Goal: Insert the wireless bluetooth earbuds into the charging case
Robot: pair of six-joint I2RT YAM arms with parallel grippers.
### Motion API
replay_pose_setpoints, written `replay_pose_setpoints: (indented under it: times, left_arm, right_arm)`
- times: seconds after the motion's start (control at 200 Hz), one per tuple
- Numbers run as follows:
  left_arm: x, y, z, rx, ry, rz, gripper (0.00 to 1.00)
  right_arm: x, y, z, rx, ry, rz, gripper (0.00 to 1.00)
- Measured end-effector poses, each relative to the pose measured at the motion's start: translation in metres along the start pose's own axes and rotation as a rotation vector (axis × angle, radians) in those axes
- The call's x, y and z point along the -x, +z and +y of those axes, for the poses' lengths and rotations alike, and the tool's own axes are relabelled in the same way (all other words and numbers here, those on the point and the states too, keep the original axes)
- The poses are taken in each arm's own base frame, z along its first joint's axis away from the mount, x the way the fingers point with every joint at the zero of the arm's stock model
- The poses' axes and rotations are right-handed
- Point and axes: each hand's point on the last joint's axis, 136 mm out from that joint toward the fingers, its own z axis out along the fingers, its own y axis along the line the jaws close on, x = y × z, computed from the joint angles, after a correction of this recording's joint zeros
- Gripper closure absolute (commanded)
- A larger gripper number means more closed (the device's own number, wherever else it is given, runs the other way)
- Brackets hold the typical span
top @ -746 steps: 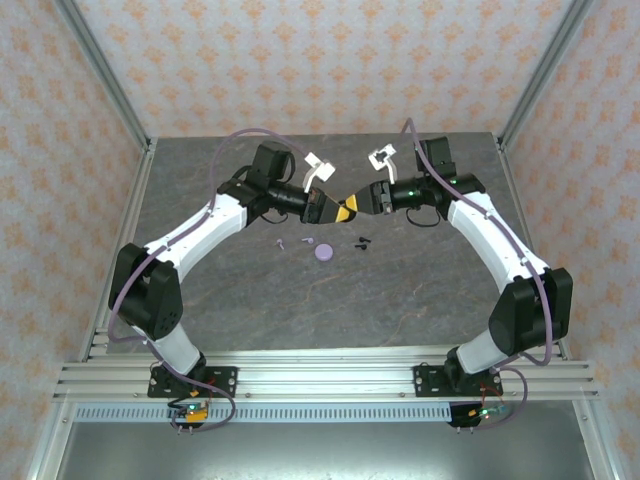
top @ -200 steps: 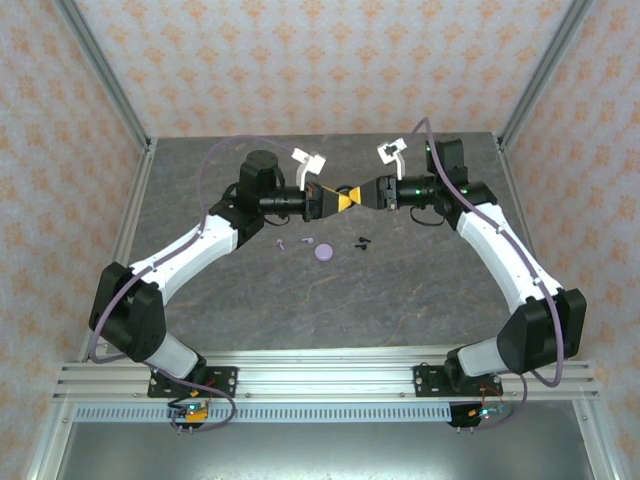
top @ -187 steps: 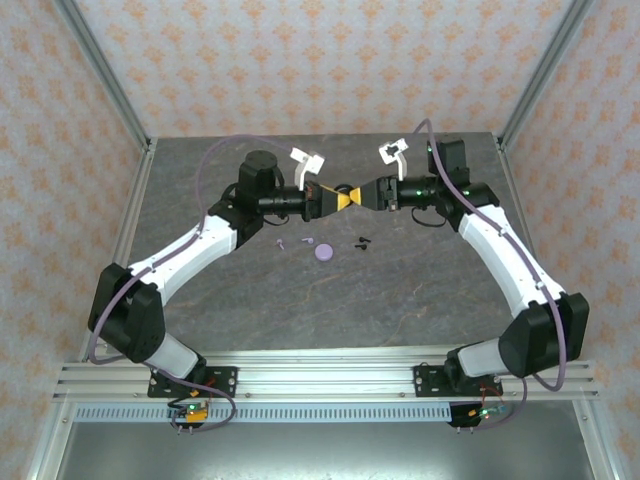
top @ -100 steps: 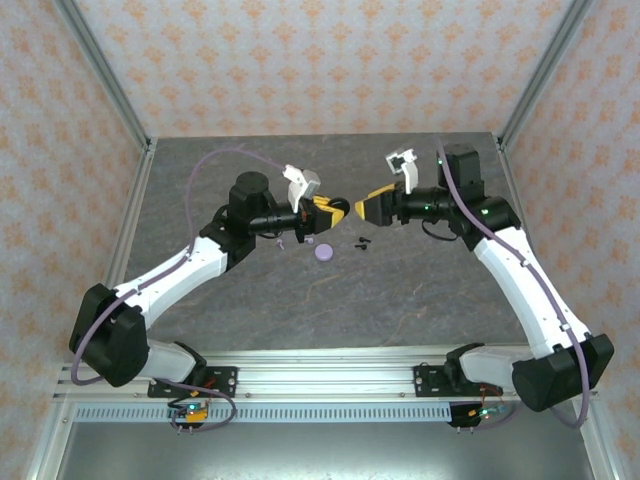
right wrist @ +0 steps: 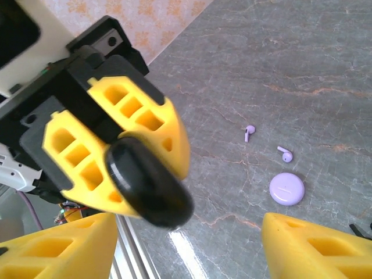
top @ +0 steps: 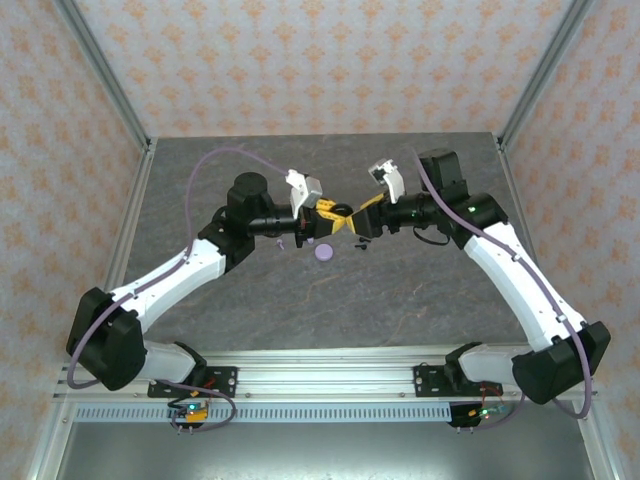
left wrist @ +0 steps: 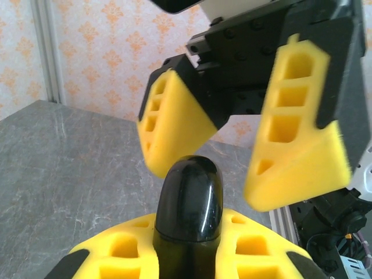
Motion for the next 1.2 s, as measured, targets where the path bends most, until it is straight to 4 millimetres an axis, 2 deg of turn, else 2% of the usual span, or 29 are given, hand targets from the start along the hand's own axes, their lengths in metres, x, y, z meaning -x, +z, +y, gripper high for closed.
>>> replay_pose_setpoints:
  times: [0.245, 0.455, 0.596, 0.896, 1.061, 1.196]
  left_arm:
    - [-0.003, 0.000, -0.003, -0.008, 0.017, 0.011, 0.86]
    - [-0.015, 0.000, -0.002, 0.001, 0.010, 0.045, 0.86]
    - [-0.016, 0.003, -0.010, -0.026, 0.016, 0.053, 0.86]
    - [-0.020, 0.002, -0.002, 0.025, 0.007, 0.042, 0.86]
    - [-0.032, 0.003, 0.000, 0.043, -0.041, 0.005, 0.86]
    - [-0.026, 0.002, 0.000, 0.043, -0.065, -0.058, 0.86]
  right_arm:
    - [0.000, 0.003, -0.005, -0.022, 0.015, 0.006, 0.34]
    - [0.006, 0.002, -0.015, -0.085, 0.037, -0.015, 0.35]
    - [0.010, 0.002, -0.022, -0.121, 0.045, -0.029, 0.35]
    - [0.013, 0.001, -0.031, -0.174, 0.072, -0.044, 0.34]
    - [0.024, -0.014, -0.047, -0.310, 0.101, -0.115, 0.34]
    - [0.026, -0.033, -0.060, -0.428, 0.133, -0.163, 0.34]
